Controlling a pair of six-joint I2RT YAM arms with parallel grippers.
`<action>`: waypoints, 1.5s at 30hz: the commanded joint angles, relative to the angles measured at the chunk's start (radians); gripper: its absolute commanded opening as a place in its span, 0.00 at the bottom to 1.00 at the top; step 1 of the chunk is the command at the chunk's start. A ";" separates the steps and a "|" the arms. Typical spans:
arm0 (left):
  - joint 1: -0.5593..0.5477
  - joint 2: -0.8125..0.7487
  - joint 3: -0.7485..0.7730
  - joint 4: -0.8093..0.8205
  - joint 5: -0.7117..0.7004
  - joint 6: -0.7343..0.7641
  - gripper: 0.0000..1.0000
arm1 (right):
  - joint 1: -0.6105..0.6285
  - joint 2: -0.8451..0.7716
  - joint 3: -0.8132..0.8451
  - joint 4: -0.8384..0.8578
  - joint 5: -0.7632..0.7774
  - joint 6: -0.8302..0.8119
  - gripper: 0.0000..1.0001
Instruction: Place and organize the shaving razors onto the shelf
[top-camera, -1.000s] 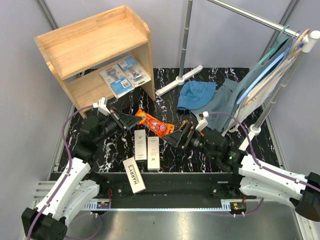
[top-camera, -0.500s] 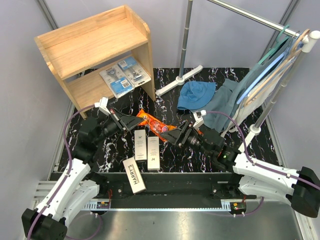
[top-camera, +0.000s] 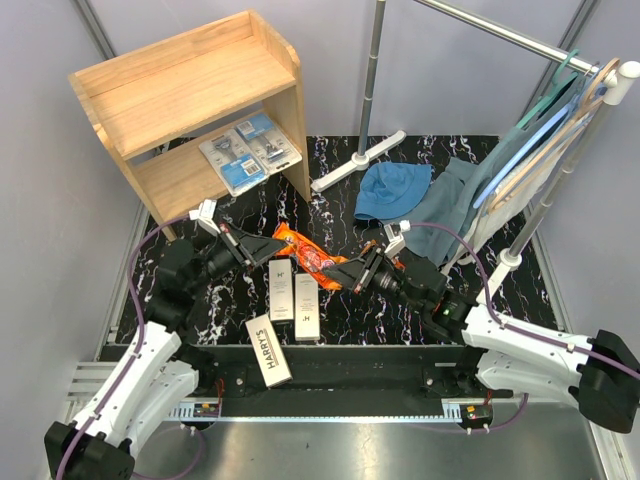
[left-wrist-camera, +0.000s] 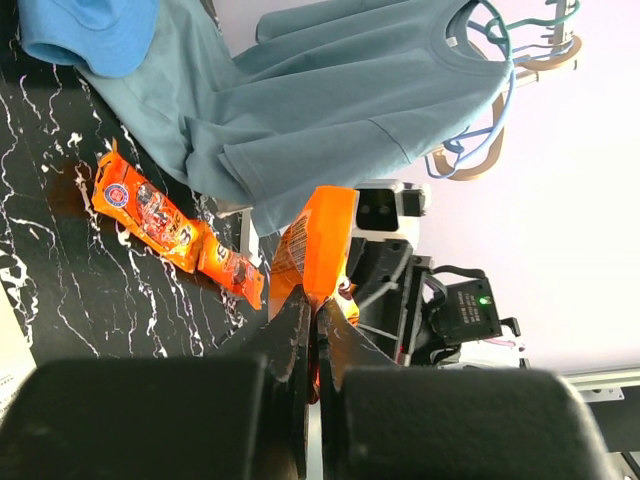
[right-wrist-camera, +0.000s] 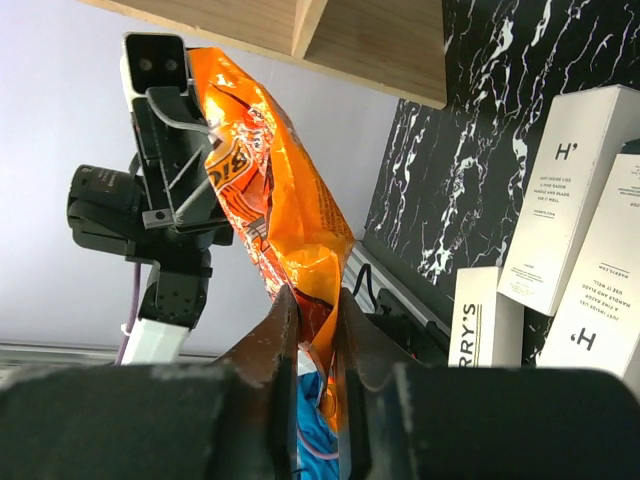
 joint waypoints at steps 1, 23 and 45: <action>0.003 -0.019 0.007 0.046 0.007 0.005 0.00 | -0.008 0.021 0.022 0.076 -0.040 0.005 0.12; 0.003 0.027 0.348 -0.666 -0.274 0.483 0.91 | -0.008 0.017 0.031 0.041 -0.040 -0.001 0.00; 0.003 0.162 0.965 -1.288 -0.903 0.754 0.99 | -0.009 0.253 0.243 0.030 -0.169 -0.081 0.00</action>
